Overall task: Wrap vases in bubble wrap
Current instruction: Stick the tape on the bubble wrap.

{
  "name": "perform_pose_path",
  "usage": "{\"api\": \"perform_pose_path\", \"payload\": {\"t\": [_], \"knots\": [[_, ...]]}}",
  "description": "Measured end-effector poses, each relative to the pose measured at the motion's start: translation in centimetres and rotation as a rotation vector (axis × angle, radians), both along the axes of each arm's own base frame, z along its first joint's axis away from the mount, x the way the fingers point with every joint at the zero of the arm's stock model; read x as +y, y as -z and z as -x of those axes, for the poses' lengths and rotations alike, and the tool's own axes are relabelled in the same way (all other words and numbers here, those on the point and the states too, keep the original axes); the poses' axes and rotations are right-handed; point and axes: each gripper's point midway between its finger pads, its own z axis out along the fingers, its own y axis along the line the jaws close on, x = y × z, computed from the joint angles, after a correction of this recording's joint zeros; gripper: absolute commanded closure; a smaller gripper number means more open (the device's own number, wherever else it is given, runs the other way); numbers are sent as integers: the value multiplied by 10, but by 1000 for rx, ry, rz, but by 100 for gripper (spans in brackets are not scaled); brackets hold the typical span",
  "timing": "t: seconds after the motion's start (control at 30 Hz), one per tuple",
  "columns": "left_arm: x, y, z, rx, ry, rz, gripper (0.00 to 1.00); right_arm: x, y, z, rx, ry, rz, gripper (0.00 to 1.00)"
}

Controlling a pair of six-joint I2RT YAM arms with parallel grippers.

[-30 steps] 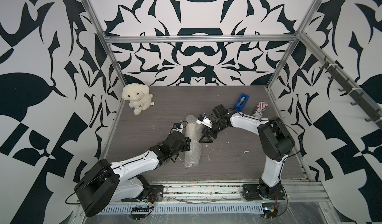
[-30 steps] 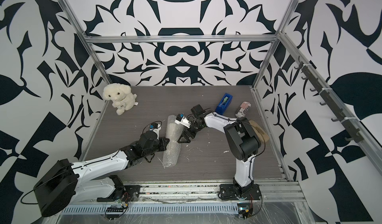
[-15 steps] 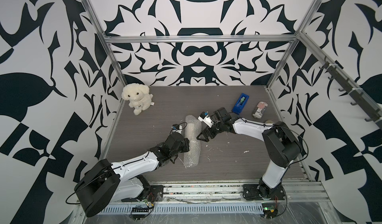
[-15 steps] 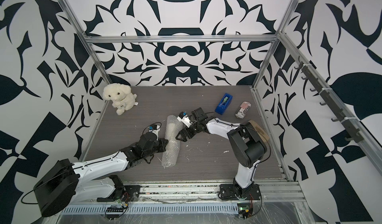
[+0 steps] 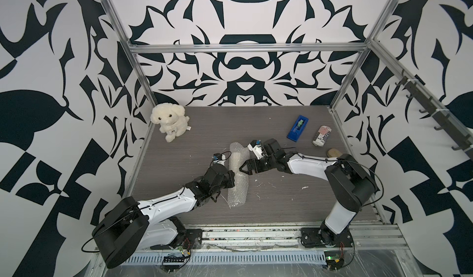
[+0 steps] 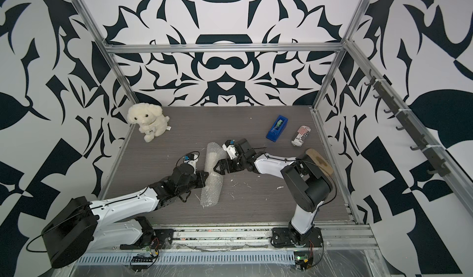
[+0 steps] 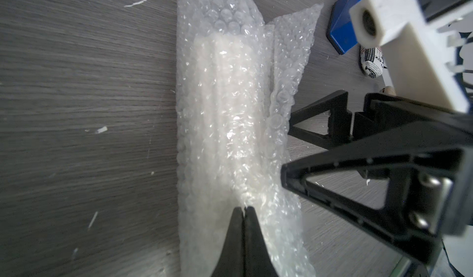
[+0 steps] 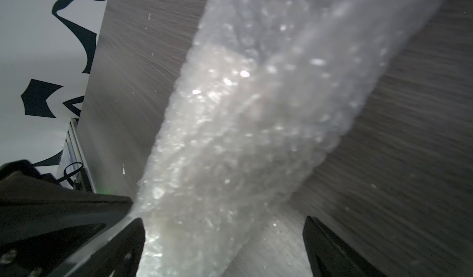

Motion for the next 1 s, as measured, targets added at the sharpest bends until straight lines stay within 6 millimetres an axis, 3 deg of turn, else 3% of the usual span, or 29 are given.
{"api": "perform_pose_path", "payload": {"t": [0.23,0.33,0.43,0.5,0.63,1.0], "knots": [[0,0,0,0,0,1,100,-6,-37,-3,-65,99,-33,1],[0,0,0,0,1,1,100,-11,-44,-5,-71,143,-27,8],[0,0,0,0,1,1,100,-12,-42,2,-50,159,-2,25],[0,0,0,0,1,1,100,-10,-40,8,-36,160,12,43],[0,0,0,0,1,1,100,-6,-39,16,-6,165,32,55],[0,0,0,1,2,1,100,23,-56,25,-25,116,4,54]]}}
